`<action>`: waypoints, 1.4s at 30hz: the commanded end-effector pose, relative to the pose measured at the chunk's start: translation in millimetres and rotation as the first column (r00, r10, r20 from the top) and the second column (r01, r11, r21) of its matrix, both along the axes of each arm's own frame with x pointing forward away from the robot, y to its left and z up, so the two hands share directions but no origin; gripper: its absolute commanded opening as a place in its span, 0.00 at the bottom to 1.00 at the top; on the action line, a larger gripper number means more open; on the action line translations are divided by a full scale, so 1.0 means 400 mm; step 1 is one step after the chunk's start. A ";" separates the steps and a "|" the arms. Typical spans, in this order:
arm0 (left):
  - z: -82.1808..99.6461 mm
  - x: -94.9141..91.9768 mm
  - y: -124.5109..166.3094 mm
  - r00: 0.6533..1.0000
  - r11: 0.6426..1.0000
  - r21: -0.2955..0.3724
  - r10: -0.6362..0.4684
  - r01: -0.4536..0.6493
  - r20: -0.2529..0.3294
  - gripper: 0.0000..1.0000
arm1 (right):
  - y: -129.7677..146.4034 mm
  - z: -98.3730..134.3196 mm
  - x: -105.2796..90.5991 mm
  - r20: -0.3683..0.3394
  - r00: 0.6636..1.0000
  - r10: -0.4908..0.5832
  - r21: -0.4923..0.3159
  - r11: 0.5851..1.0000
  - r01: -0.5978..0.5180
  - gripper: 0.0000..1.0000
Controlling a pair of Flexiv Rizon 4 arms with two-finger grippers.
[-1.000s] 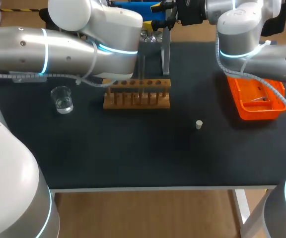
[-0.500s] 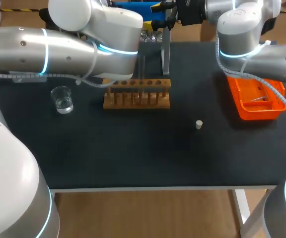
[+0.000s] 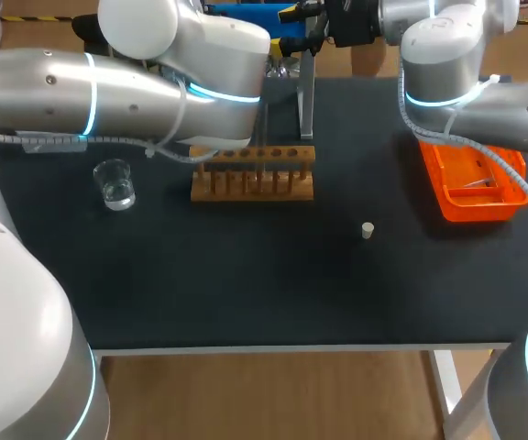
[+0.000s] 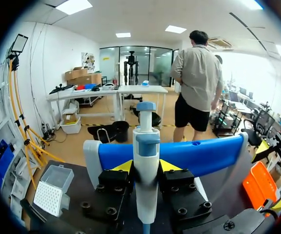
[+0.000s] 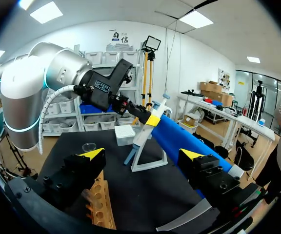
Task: Invert the test tube, pick up the pipette, mount the tip to pipette, aspirate from beaker and dispense into the tube, eject the tip, return the pipette, and cap with the stopper.
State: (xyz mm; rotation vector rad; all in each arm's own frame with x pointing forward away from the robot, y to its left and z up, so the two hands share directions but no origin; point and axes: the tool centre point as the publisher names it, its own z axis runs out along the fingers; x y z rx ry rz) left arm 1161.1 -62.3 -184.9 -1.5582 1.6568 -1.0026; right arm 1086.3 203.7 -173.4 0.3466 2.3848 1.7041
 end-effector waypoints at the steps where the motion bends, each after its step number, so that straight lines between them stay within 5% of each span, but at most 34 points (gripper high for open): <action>1: -0.004 0.006 -0.002 1.000 1.000 0.000 0.005 -0.005 -0.002 0.00 | -0.002 0.001 -0.001 0.000 1.000 0.000 -0.002 1.000 0.000 1.00; 42: -0.062 0.016 0.010 0.998 1.000 -0.003 0.020 -0.021 -0.065 0.00 | -0.002 0.001 -0.001 0.000 1.000 0.000 -0.002 1.000 0.000 1.00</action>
